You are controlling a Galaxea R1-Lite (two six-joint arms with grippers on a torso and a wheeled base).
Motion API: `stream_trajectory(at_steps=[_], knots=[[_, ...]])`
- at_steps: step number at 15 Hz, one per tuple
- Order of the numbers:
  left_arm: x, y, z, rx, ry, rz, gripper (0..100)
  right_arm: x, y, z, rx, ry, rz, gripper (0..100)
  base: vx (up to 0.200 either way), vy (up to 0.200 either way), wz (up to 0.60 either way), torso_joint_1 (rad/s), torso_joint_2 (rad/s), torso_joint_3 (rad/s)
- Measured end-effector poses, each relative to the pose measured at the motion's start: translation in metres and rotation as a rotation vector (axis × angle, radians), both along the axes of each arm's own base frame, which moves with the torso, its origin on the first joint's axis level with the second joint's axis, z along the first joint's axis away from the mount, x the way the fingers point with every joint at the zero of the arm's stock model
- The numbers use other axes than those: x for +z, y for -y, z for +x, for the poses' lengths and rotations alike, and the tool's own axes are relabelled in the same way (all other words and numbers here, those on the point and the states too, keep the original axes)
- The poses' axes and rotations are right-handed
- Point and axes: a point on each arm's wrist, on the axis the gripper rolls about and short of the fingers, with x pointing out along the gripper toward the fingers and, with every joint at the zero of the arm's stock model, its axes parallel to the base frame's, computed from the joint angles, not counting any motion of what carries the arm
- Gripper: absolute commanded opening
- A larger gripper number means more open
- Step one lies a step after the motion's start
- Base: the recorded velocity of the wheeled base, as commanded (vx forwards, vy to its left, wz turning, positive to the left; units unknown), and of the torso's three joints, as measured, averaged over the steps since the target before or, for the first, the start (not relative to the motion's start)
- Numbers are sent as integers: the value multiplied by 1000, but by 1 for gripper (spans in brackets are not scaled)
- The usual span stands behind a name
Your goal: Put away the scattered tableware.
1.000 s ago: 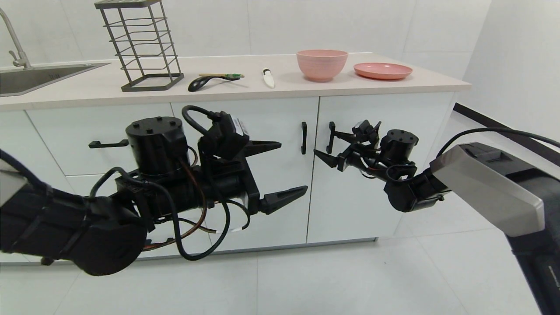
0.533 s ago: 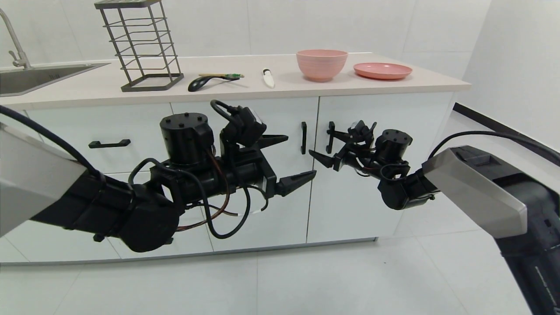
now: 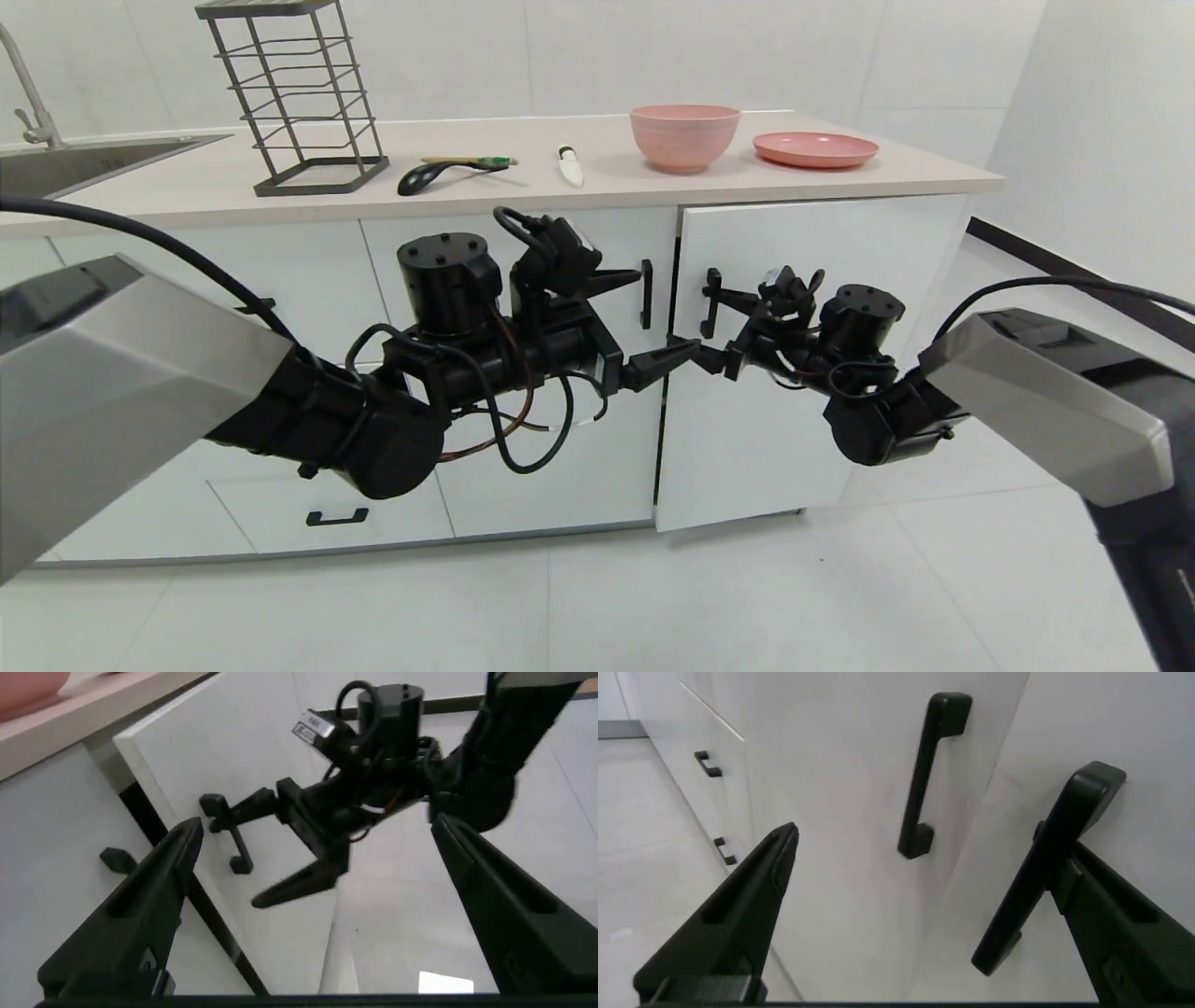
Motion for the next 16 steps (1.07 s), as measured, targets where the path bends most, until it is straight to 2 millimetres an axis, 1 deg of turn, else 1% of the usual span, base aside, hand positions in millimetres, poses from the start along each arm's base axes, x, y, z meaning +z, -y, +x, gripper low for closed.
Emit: stream_trajectory(at_steps=[2,5,7,8,10,13,14,16], knots=[[-1,9,8,-14,17,-12,100,5,7,-24,7,-33,-10,100,0,0,0,0,0,0],[-3,26,28,-23,41,-45,100,8,24,-64,4,-66,-20,100,0,0,0,0,0,0],[-4,42,37,-42,20,-87,100,14,33,-85,-1,-85,-26,100,0,0,0,0,0,0],[-4,50,40,-54,10,-107,100,18,35,-91,-3,-89,-27,100,0,0,0,0,0,0],[-7,69,45,-79,9,-133,100,24,37,-97,-3,-85,-26,100,0,0,0,0,0,0],[-10,92,54,-97,18,-151,100,30,39,-102,-1,-79,-24,100,0,0,0,0,0,0],[-12,97,57,-95,22,-155,100,31,40,-102,0,-76,-23,100,0,0,0,0,0,0],[-20,109,60,-102,25,-160,100,31,41,-102,-1,-73,-24,100,0,0,0,0,0,0]])
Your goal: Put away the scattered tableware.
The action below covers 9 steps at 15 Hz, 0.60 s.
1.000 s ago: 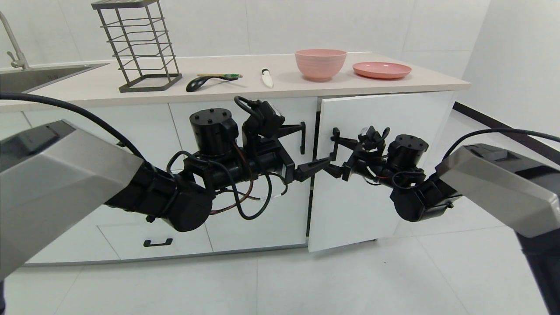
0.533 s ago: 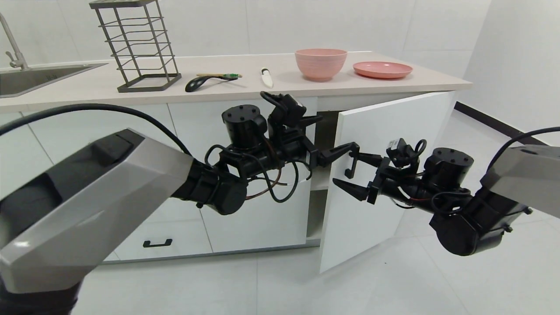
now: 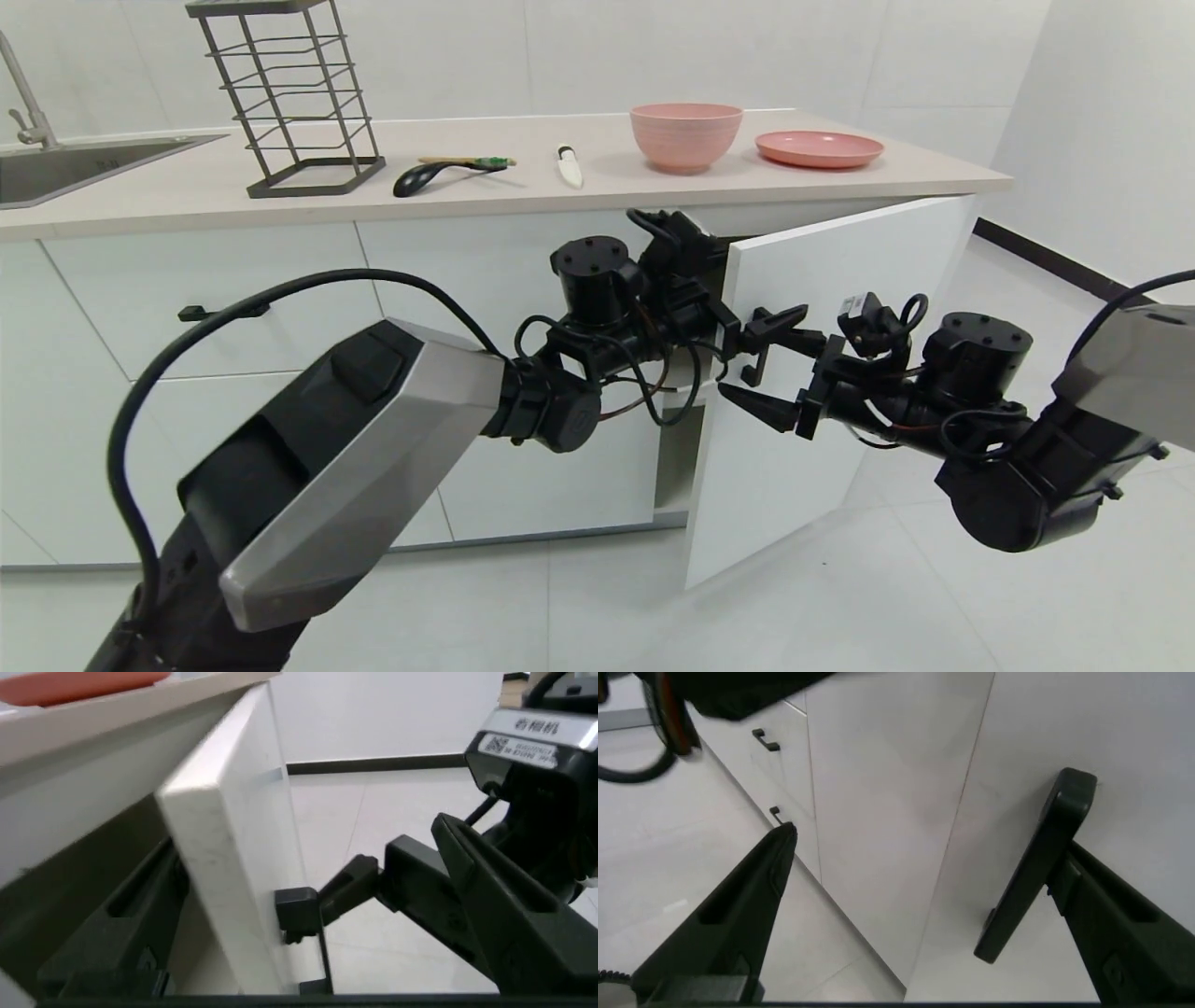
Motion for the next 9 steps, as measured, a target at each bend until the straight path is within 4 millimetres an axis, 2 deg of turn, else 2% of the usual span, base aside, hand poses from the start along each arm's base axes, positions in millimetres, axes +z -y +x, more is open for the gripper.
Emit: stream_trajectory(at_steps=[3,7,9], knots=[[-8,9,-1,-9,-1,-1,100,-1,8,3,-12,4,-5,100,0,0,0,0,0,0],[-10,12,-2,-7,-4,-1,100,-8,40,14,-99,22,-13,100,0,0,0,0,0,0],[-10,15,-4,-13,-6,0,100,-13,48,15,-130,-1,-19,100,0,0,0,0,0,0]])
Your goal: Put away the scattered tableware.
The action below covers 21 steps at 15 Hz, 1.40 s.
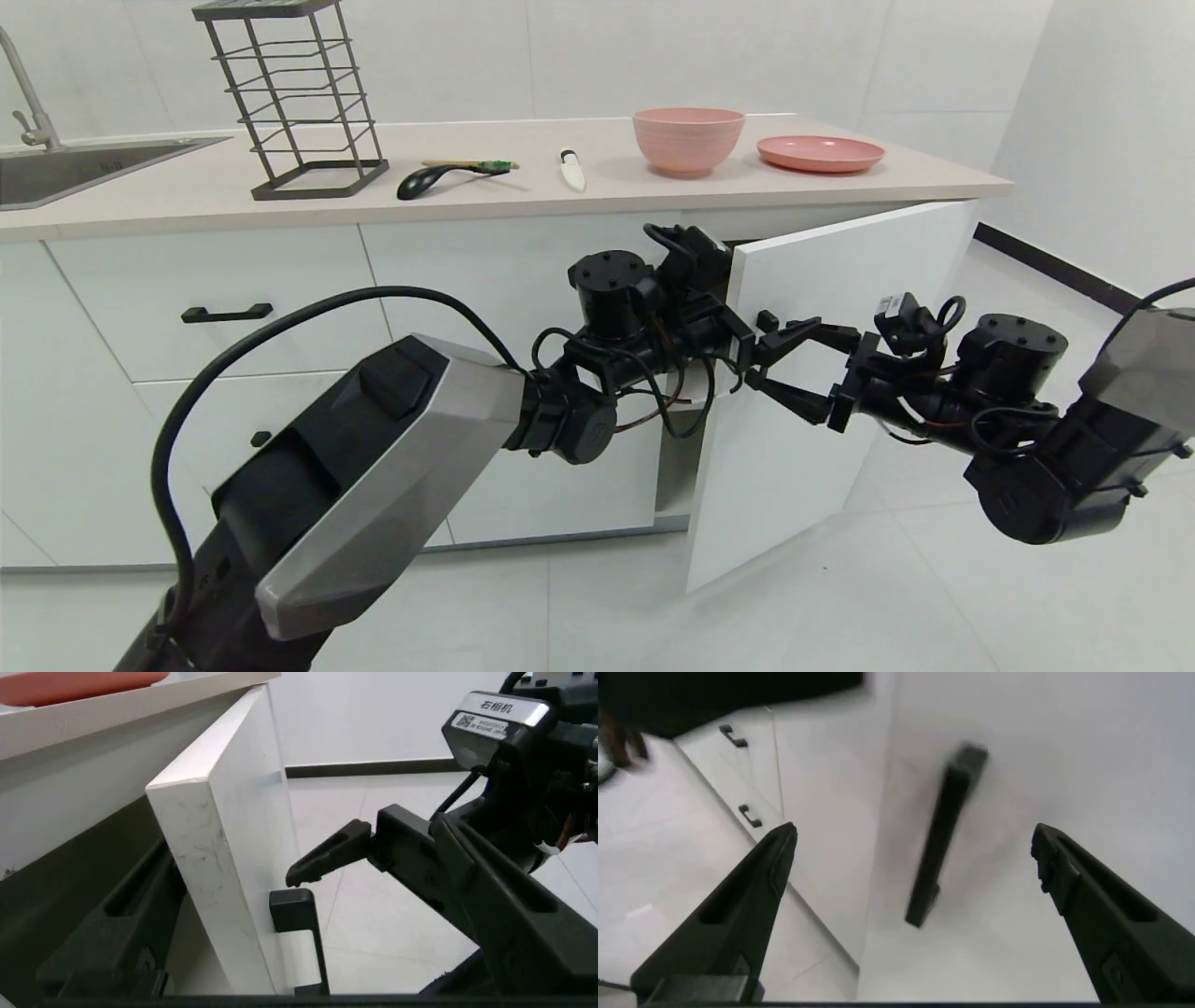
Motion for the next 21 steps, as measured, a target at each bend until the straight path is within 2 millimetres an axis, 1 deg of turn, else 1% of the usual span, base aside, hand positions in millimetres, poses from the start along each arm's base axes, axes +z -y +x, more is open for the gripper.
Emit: stream_trajectory(at_steps=[2,3,5,6,8,10,12,13,14,16,18,21], knots=[[0,2,-2,-4,-1,0,100,-3,3,0,-11,-12,-1,100,0,0,0,0,0,0],[0,4,-3,-3,-4,0,100,-7,3,-4,-13,-35,-5,100,0,0,0,0,0,0],[-3,7,-6,-6,-23,16,100,-13,3,-20,-11,-89,-17,100,0,0,0,0,0,0],[-4,11,-8,-6,-45,38,100,-15,3,-32,-12,-121,-24,100,0,0,0,0,0,0],[-2,17,-12,1,-62,52,100,-13,5,-57,-17,-168,-35,100,0,0,0,0,0,0],[4,23,-15,19,-74,63,100,-3,10,-84,-43,-183,-41,100,0,0,0,0,0,0],[6,24,-14,58,-82,62,100,7,16,-113,-68,-193,-44,100,0,0,0,0,0,0],[6,23,-13,73,-85,65,100,13,19,-130,-78,-192,-45,100,0,0,0,0,0,0],[6,23,-12,77,-86,70,100,17,21,-142,-88,-190,-45,100,0,0,0,0,0,0],[3,24,-13,80,-59,87,100,33,25,-165,-106,-134,-35,100,0,0,0,0,0,0],[-3,27,-14,85,-20,111,100,50,33,-180,-140,-49,-19,100,0,0,0,0,0,0],[-13,39,-23,54,-17,126,100,78,47,-186,-223,110,1,100,0,0,0,0,0,0]])
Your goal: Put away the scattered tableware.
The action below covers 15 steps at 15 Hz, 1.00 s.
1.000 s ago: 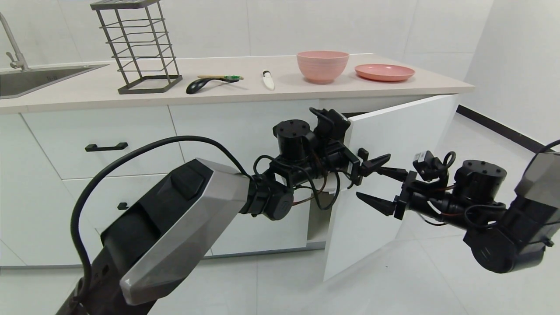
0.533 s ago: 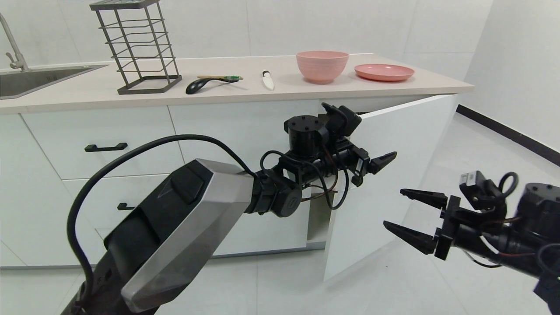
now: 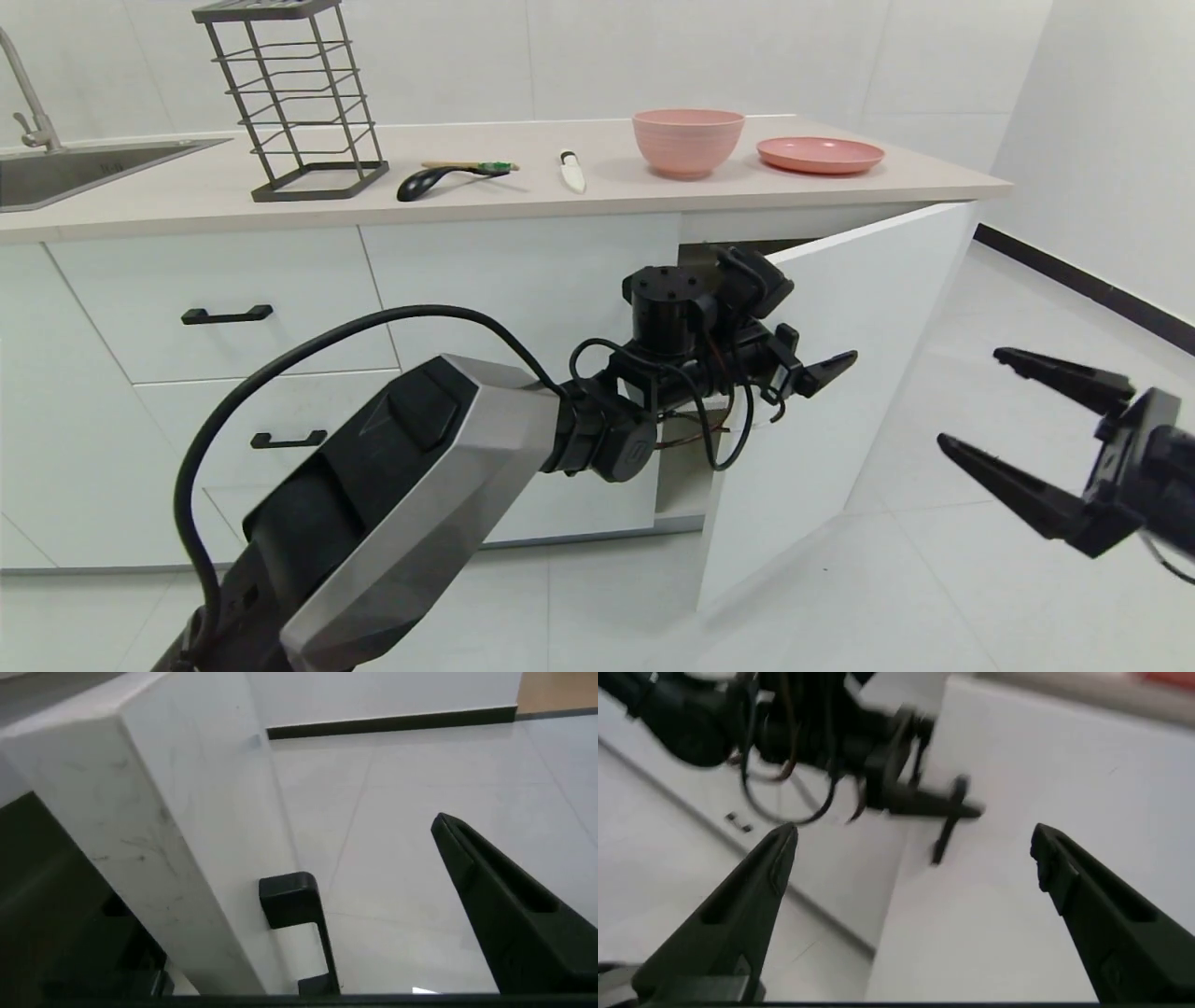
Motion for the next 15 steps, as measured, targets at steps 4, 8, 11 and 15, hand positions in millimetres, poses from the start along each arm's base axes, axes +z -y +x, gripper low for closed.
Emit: stream_trajectory(at_steps=[4,8,11,15], knots=[[-4,22,-24,-65,4,-9,100,48,14,-1,-84,246,-14,100,0,0,0,0,0,0],[-6,42,-48,-129,-4,-23,100,66,16,-5,-97,341,-30,100,0,0,0,0,0,0],[-9,58,-67,-181,-25,-31,100,81,19,-5,-120,418,-55,100,0,0,0,0,0,0],[-21,93,-112,-307,-71,-31,100,99,20,-9,-134,502,-66,100,0,0,0,0,0,0]])
